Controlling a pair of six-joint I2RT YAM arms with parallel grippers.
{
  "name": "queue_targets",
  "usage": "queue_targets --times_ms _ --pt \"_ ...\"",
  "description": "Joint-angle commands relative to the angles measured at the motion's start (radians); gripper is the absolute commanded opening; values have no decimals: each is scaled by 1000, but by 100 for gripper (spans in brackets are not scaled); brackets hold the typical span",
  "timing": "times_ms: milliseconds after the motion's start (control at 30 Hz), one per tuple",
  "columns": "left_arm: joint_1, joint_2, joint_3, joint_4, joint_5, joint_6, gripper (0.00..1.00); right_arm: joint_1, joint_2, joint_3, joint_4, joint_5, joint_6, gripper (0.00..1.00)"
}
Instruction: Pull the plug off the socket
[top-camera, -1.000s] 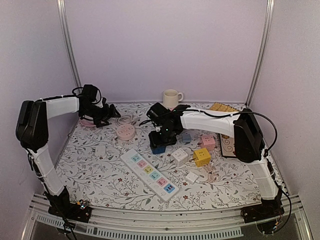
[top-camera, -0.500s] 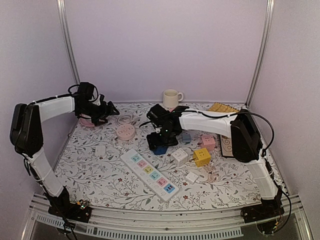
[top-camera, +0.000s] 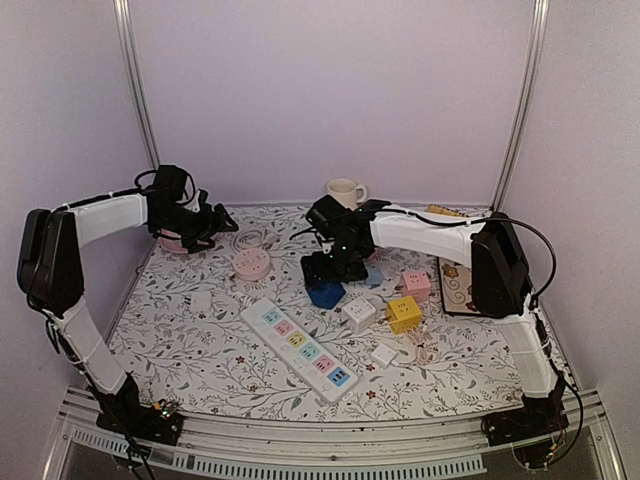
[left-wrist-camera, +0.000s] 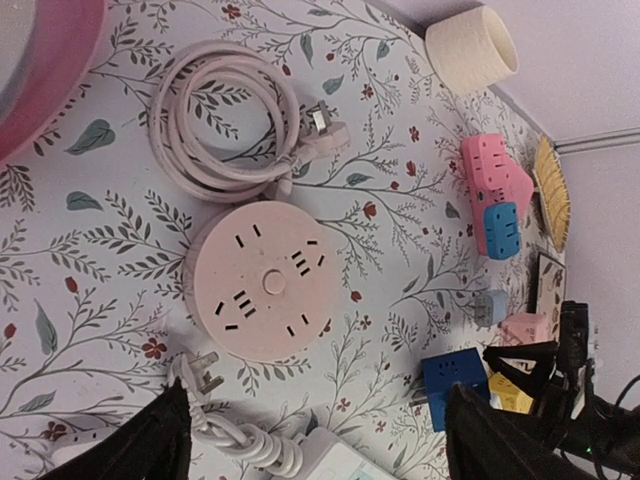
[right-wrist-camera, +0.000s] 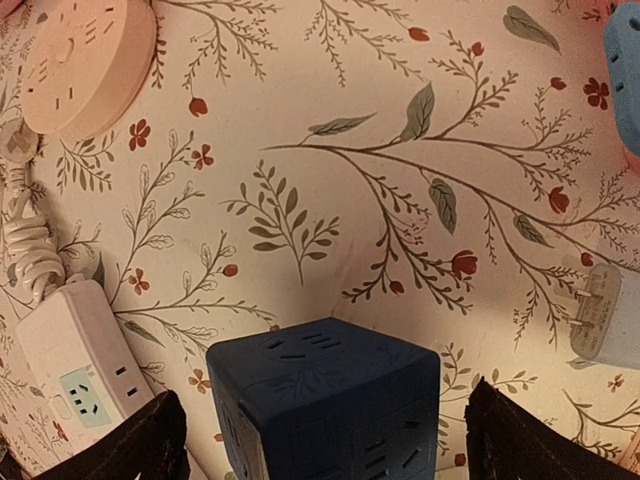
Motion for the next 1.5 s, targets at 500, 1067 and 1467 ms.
queue_targets --times_ms 500,1067,1467 --pt "-164 71 127 13 -72 -143 88 -383 -108 37 95 -138 -201 96" --pt "-268 214 288 34 -75 -244 87 -598 184 177 296 -526 -123 91" --pt "-271 262 331 35 -58 -247 86 -608 269 141 438 -658 9 82"
